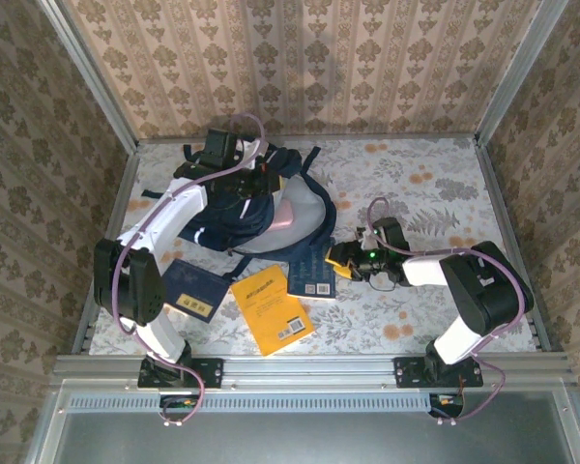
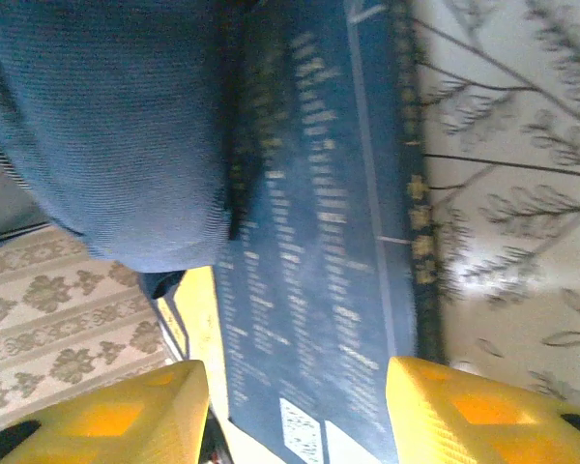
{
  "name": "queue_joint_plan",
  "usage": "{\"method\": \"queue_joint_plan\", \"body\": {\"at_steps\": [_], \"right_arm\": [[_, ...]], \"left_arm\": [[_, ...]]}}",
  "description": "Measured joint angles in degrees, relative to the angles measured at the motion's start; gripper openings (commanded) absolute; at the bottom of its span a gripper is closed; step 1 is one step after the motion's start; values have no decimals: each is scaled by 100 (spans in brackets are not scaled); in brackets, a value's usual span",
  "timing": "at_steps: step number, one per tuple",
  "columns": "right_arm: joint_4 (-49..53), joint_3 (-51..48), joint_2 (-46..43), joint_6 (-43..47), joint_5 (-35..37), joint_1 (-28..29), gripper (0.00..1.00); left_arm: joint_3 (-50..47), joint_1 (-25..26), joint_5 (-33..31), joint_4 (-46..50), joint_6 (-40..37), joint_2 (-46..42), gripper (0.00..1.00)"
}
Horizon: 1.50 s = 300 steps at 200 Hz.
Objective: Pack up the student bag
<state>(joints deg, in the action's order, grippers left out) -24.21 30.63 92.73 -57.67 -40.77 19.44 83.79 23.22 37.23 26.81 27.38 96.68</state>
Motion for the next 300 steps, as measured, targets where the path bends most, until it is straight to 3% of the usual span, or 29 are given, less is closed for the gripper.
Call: {"method": "queue_joint_plan", "body": {"at_steps": [23, 75, 121, 223, 300], "right_arm": [[249, 28, -107, 160, 15, 0, 47], [2326, 505, -699, 1209, 831, 160, 50], [2754, 365, -608, 1403, 837, 243, 53], [1840, 592, 33, 767, 389, 516, 53], [-142, 638, 765, -719, 48, 619, 52]], "left_arm": [[0, 0, 0, 0, 0, 2, 0], [0, 0, -7, 0, 0, 2, 0], [0, 0, -17, 0, 0, 4, 0], [0, 37, -39, 7, 0, 15, 0], [2, 37, -42, 20, -2, 15, 0]]}}
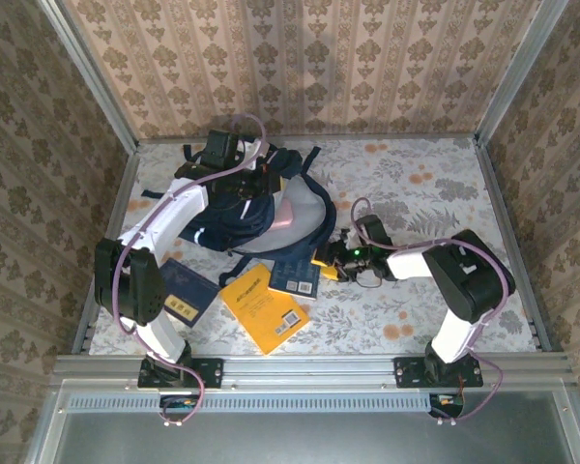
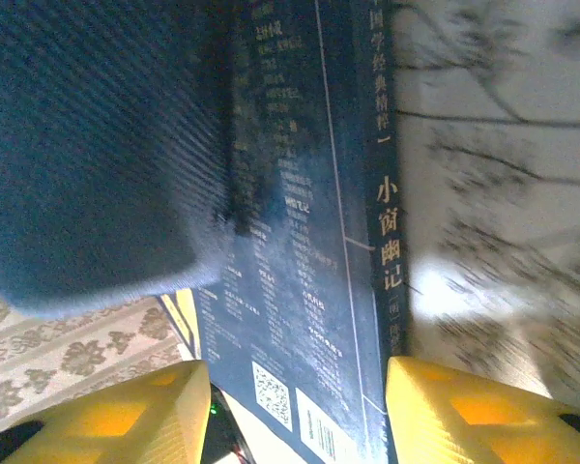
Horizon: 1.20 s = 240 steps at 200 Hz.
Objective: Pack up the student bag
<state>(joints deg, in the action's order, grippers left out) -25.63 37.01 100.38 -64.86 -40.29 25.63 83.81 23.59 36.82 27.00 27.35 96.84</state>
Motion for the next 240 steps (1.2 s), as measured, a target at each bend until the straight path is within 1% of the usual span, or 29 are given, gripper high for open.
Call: {"method": "queue_joint_plan", "body": {"at_steps": [23, 42, 51, 65, 81, 98, 100, 114, 121, 130, 146, 171, 186, 201, 223, 240], "right_arm": [[-793, 94, 260, -289, 48, 166, 52], [-1303, 120, 304, -483, 81, 243, 50], [-1460, 127, 304, -527, 96, 262, 48], [-1432, 151, 284, -474, 186, 271, 44], [-874, 179, 57, -94, 470, 278, 38], [79, 286, -365, 400, 887, 295, 36], [188, 304, -424, 490, 933, 297, 36], [796, 387, -782, 898, 1246, 306, 36], [1029, 404, -933, 1078, 1373, 310, 35], [1270, 411, -1056, 1246, 1508, 315, 35], [1648, 413, -1117, 1493, 1687, 315, 35], [2149, 411, -1117, 1766, 1893, 315, 35], [2317, 404, -1134, 1875, 1937, 315, 35], [2457, 358, -1241, 1963, 1954, 315, 35], [2516, 219, -1497, 1998, 1954, 358, 35], [2535, 131, -1620, 1991, 1926, 457, 35]], "left_arm": [[4, 0, 0, 2, 0, 0, 0], [7, 0, 0, 2, 0, 0, 0], [7, 0, -2, 2, 0, 0, 0], [7, 0, -4, 2, 0, 0, 0], [7, 0, -7, 2, 0, 0, 0], [9, 0, -17, 2, 0, 0, 0], [9, 0, -17, 4, -2, -2, 1], [11, 0, -22, 11, -33, 0, 23], [26, 0, -20, 37, -55, 0, 31], [87, 0, -20, 109, -46, 11, 36], [219, 48, -111, 203, -155, 20, 42], [326, 291, -391, 431, -280, -26, 45], [105, 463, -466, 470, -302, -223, 45], [-431, 570, -514, 461, -299, -645, 45], [-1469, 608, -562, 417, -247, -1390, 45], [-2192, 643, -636, 389, -157, -1773, 45]]}}
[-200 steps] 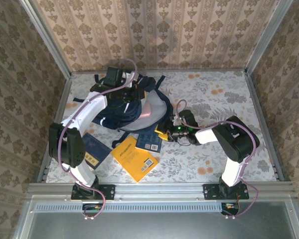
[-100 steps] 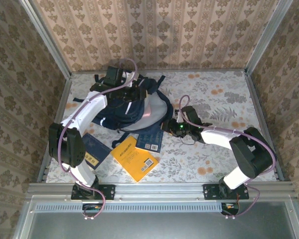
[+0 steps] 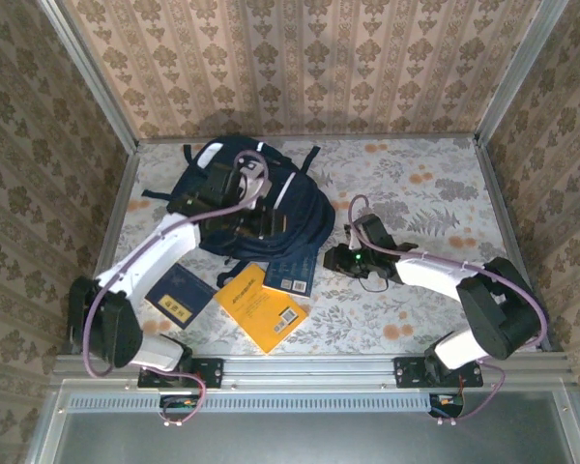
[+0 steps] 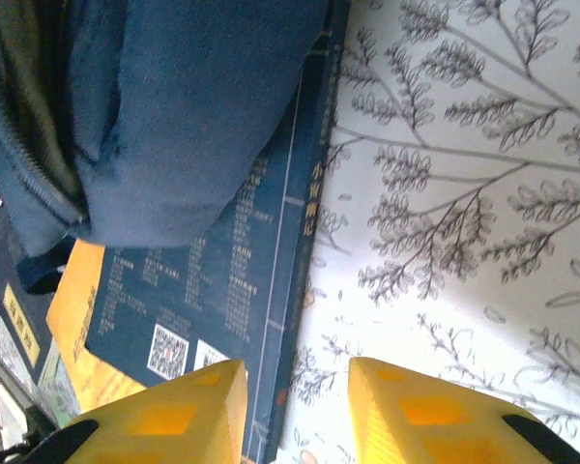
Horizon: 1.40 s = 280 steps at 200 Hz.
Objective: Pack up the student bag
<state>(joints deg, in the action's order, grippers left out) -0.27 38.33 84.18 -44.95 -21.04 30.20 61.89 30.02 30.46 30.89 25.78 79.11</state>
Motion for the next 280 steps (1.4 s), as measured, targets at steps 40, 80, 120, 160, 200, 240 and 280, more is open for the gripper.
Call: {"method": "queue_joint_plan", "body": {"at_steps": [40, 80, 120, 160, 200, 240, 280], "right_arm": [[-153, -70, 142, -111, -214, 365, 39], [-446, -70, 592, -262, -455, 511, 41], [-579, -70, 697, -315, -492, 511, 46], [-660, -66, 866, -352, -531, 511, 52], [-802, -26, 988, -603, -734, 439, 52], [-1161, 127, 1263, -1034, -938, 433, 52], [-1528, 26, 1290, -1517, -944, 407, 44]], "left_arm": [[-994, 151, -365, -83, 284, 81, 40], [-1040, 146, -791, -328, 409, 772, 37], [-1038, 146, -988, -501, 446, 1088, 36], [-1038, 164, -1095, -566, 450, 1250, 34], [-979, 293, -1097, -688, 466, 1521, 27], [-811, 442, -1097, -726, 472, 1700, 22], [-791, 463, -1104, -739, 516, 1727, 19]]}}
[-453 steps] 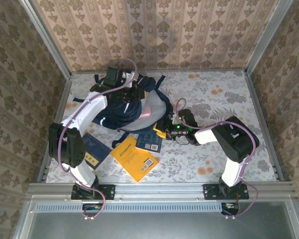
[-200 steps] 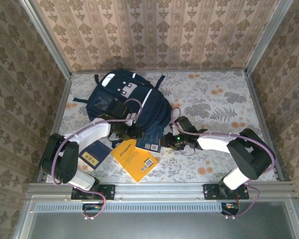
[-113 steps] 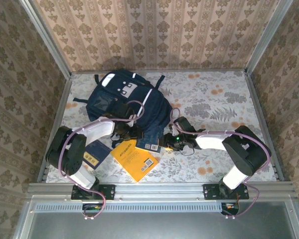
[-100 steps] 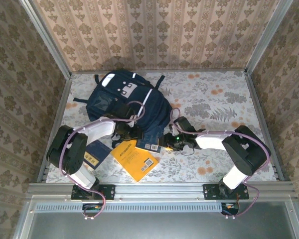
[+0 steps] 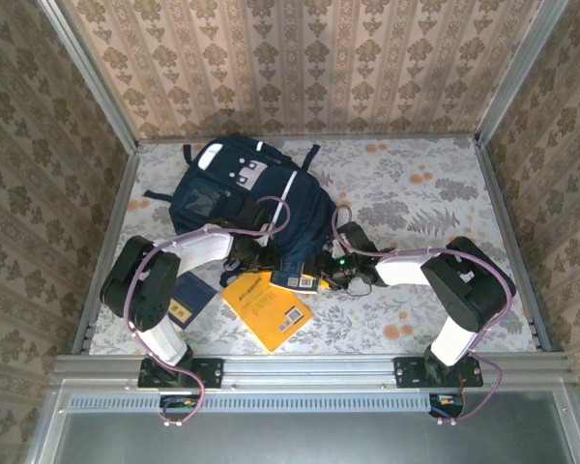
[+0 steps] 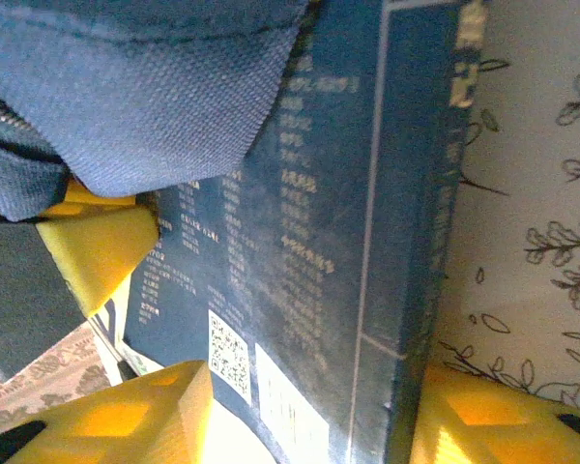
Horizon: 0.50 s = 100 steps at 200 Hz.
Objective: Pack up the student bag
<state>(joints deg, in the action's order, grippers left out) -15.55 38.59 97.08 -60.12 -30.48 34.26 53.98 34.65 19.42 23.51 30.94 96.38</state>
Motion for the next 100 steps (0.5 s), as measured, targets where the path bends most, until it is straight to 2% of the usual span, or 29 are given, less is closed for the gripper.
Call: {"method": "queue_joint_plan", "body": {"at_steps": [17, 34, 42, 70, 100], "right_arm": [[-363, -81, 92, -157, 63, 31, 31], [-562, -168, 103, -299, 149, 42, 7], [-621, -195, 103, -380, 181, 39, 0], [-702, -356, -59, -444, 365, 39, 0], [37, -533, -1016, -354, 879, -39, 0]], "left_arm": [[0, 26, 2, -39, 22, 0, 19], [0, 50, 4, -74, 42, 0, 21], [0, 63, 2, -87, 48, 0, 25], [0, 96, 79, -142, 81, -11, 33], [-7, 57, 133, -142, 83, -70, 37]]}}
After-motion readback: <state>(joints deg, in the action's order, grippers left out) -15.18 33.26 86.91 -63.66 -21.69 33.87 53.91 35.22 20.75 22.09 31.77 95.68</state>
